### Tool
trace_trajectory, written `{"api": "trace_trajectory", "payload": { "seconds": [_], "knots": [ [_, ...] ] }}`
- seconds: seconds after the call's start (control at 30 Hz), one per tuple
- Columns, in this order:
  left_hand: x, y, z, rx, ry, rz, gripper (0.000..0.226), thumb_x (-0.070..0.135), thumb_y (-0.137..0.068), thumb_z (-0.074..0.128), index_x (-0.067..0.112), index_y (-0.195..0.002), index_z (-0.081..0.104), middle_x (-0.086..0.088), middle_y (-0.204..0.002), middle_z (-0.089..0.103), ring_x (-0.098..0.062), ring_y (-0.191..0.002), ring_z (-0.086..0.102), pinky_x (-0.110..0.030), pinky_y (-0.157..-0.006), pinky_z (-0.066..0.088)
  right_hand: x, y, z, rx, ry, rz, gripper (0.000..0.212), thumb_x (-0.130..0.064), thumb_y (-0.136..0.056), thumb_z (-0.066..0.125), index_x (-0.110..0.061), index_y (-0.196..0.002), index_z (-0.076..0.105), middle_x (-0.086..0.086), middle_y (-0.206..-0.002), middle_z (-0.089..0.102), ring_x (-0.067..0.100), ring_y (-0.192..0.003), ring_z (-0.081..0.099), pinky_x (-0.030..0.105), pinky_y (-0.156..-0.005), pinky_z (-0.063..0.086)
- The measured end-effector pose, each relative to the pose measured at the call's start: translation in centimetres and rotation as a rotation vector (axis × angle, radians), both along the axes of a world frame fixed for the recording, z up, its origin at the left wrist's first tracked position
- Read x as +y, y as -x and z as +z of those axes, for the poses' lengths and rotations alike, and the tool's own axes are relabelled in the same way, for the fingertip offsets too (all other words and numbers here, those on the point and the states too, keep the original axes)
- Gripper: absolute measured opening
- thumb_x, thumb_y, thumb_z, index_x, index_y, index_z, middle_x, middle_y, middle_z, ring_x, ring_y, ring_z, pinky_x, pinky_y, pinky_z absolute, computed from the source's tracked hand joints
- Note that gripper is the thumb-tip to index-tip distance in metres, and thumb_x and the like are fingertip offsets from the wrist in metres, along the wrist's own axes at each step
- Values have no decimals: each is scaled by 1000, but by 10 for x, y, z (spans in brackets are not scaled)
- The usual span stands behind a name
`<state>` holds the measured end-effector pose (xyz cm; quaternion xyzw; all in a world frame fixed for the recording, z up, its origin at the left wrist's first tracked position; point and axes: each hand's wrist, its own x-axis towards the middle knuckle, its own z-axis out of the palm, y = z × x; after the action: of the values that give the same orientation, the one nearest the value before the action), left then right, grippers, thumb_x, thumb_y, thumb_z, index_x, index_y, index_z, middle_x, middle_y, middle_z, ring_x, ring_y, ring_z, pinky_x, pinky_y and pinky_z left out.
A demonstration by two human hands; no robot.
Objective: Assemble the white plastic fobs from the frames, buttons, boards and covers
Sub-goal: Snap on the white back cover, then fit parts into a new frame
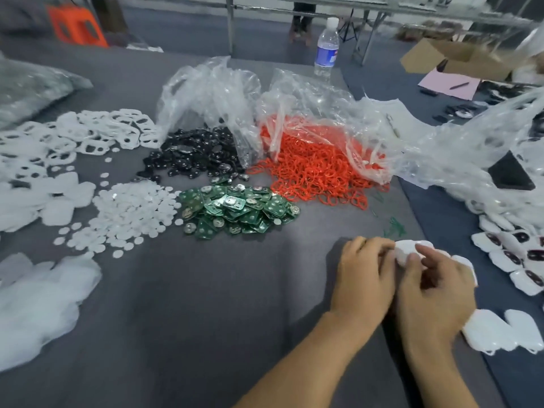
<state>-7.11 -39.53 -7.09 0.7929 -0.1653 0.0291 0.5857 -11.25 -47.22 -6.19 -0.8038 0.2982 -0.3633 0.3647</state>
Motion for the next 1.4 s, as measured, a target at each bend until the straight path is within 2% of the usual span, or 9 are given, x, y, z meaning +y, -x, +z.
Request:
{"api": "trace_trajectory", "payload": {
  "seconds": [0.13, 0.27, 0.4, 0.63, 0.8, 0.93, 1.2, 1.3, 1.4],
  "knots": [
    [66, 9, 8, -37, 77, 162, 15, 16, -97, 61, 21, -103, 73, 6, -100, 68, -7, -94, 62, -16, -87, 47, 65, -1, 3, -16, -10, 243, 14, -17, -95, 64, -27, -102, 71, -6, -95, 65, -1, -85, 56, 0, -79, 35],
    [161, 5, 23, -64, -41, 317, 15, 13, -99, 61, 18, -107, 72, 6, -102, 71, -8, -99, 63, -21, -92, 47, 148, -22, 11, 12, -183, 506, 22, -15, -93, 66, -37, -95, 69, -15, -93, 68, -7, -87, 62, 1, -72, 41],
    [250, -15, 43, -42, -241, 508, 17, 16, -104, 56, 21, -112, 69, 7, -104, 65, -5, -93, 57, -9, -83, 39, 229, -62, 25, 81, -192, 786, 22, -15, -94, 66, -33, -104, 71, -18, -95, 69, -9, -88, 62, 0, -73, 40],
    [361, -109, 62, 13, -402, 775, 25, 13, -104, 50, 9, -117, 71, -10, -109, 71, -23, -99, 64, -28, -82, 42, 354, -171, 45, 204, 19, 999, 23, -6, -93, 52, -13, -104, 71, 7, -98, 69, 23, -91, 64, 39, -82, 51],
    [419, -202, 53, 83, -586, 785, 25, 12, -103, 48, 3, -115, 69, -18, -113, 67, -31, -105, 62, -42, -91, 47, 412, -269, 40, 309, 432, 1015, 23, -5, -96, 48, -9, -101, 70, 13, -103, 69, 30, -97, 62, 39, -86, 48],
    [446, -256, 38, 155, -741, 733, 27, 8, -103, 43, 8, -117, 66, -16, -121, 54, -32, -120, 47, -37, -95, 42, 441, -330, 31, 345, 633, 1020, 31, 0, -93, 41, -11, -102, 68, 10, -109, 65, 29, -105, 58, 35, -90, 42],
    [461, -271, 19, 90, -596, 728, 13, 10, -101, 49, 6, -106, 60, -13, -124, 51, -26, -110, 48, -41, -95, 43, 451, -347, 20, 288, 712, 998, 21, -6, -96, 46, -11, -106, 63, 12, -109, 61, 31, -103, 56, 39, -90, 45],
    [464, -256, 36, -18, -462, 749, 15, 9, -101, 59, 5, -111, 68, -13, -120, 60, -27, -114, 55, -31, -95, 43, 435, -325, 40, 159, 490, 1054, 15, -3, -90, 52, -8, -100, 61, 10, -103, 58, 28, -99, 51, 35, -83, 41],
    [451, -210, 66, -27, -39, 628, 6, 19, -98, 70, 20, -104, 71, 5, -100, 74, -15, -91, 71, -25, -83, 53, 402, -272, 66, 85, 114, 1006, 12, -8, -95, 55, -17, -90, 63, -4, -86, 66, 16, -84, 59, 23, -68, 40]
  ]
}}
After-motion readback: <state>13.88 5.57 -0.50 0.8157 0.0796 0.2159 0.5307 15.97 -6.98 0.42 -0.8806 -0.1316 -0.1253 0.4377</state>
